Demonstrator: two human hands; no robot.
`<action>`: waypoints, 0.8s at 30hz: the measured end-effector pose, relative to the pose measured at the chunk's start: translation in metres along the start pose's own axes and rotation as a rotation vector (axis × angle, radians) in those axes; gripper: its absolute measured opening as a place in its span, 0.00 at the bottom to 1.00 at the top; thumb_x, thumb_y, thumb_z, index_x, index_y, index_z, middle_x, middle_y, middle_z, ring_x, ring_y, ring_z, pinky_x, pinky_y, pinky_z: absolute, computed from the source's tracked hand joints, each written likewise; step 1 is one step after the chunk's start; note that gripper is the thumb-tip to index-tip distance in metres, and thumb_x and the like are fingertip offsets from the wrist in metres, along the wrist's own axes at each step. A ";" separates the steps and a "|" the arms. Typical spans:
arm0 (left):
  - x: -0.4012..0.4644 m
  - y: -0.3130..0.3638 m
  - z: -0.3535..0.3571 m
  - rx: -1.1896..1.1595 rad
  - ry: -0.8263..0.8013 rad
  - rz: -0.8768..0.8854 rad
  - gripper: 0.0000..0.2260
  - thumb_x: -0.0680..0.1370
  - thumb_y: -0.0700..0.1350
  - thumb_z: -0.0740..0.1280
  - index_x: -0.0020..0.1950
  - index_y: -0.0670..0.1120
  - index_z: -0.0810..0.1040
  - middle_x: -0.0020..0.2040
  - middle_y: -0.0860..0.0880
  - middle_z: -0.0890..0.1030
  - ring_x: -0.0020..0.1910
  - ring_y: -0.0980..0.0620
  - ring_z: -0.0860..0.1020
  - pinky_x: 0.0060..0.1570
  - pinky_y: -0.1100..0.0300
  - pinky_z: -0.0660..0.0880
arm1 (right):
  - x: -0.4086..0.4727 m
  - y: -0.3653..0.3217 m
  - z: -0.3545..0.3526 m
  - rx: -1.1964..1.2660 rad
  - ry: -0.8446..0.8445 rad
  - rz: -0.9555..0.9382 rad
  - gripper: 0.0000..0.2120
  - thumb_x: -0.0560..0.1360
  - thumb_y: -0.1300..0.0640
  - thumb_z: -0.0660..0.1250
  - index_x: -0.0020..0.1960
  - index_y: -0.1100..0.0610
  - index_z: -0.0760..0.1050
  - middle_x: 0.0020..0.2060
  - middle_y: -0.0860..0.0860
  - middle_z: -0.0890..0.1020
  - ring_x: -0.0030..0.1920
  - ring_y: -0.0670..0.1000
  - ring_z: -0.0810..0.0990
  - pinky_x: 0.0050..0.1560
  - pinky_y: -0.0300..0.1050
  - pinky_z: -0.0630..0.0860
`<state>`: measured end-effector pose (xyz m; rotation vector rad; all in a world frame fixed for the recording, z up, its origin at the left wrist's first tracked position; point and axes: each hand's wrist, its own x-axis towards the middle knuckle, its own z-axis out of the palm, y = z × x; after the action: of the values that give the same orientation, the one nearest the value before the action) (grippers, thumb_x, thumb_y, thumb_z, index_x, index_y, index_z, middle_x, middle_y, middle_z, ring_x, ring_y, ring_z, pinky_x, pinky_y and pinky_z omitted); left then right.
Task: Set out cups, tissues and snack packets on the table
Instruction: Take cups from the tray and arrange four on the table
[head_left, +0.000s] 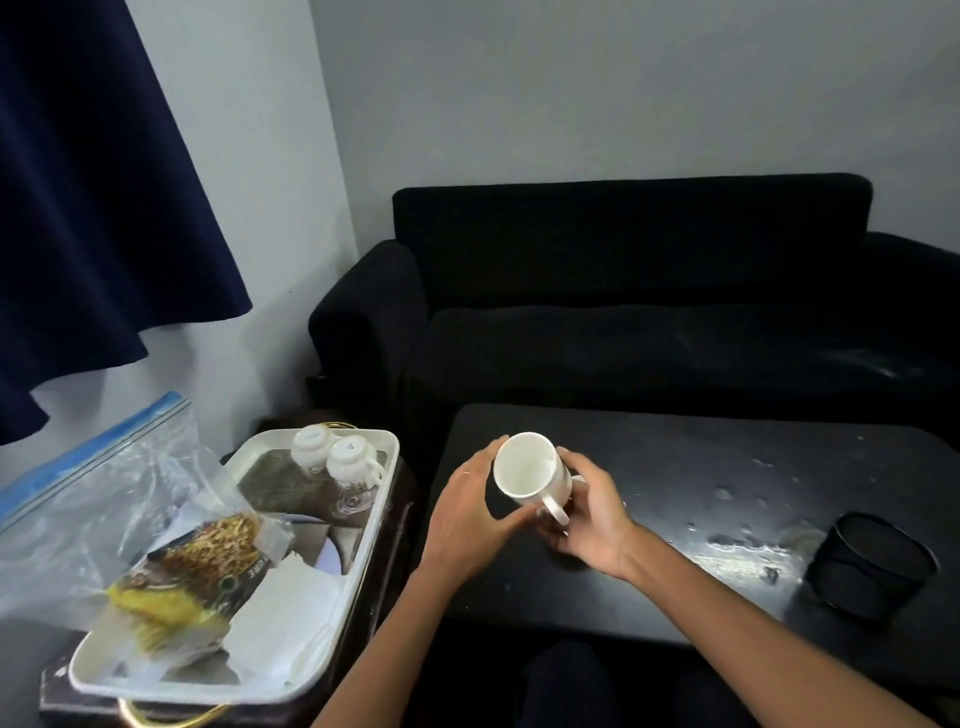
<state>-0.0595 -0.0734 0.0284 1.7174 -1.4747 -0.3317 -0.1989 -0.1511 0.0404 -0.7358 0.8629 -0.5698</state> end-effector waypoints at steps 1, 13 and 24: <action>0.000 0.004 0.004 -0.042 -0.005 -0.020 0.35 0.65 0.67 0.72 0.69 0.63 0.64 0.67 0.64 0.71 0.67 0.62 0.68 0.66 0.59 0.68 | -0.001 0.000 -0.005 -0.010 0.007 0.007 0.21 0.70 0.41 0.64 0.49 0.57 0.80 0.35 0.54 0.84 0.30 0.49 0.81 0.40 0.43 0.75; 0.000 0.036 0.053 -0.041 -0.025 -0.128 0.32 0.57 0.74 0.69 0.56 0.64 0.64 0.51 0.65 0.77 0.54 0.61 0.77 0.53 0.58 0.73 | -0.026 -0.027 -0.048 -0.351 0.300 -0.166 0.15 0.77 0.42 0.59 0.50 0.52 0.75 0.39 0.49 0.80 0.35 0.47 0.78 0.34 0.41 0.76; 0.006 0.056 0.101 -0.047 -0.109 -0.215 0.37 0.57 0.70 0.71 0.59 0.56 0.65 0.52 0.59 0.74 0.54 0.55 0.75 0.50 0.54 0.76 | -0.033 -0.039 -0.077 -0.954 0.271 -0.349 0.26 0.62 0.52 0.79 0.56 0.55 0.74 0.50 0.50 0.78 0.51 0.52 0.79 0.42 0.46 0.79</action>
<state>-0.1643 -0.1183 0.0078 1.8484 -1.3491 -0.5773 -0.2866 -0.1780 0.0519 -1.7270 1.2813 -0.5585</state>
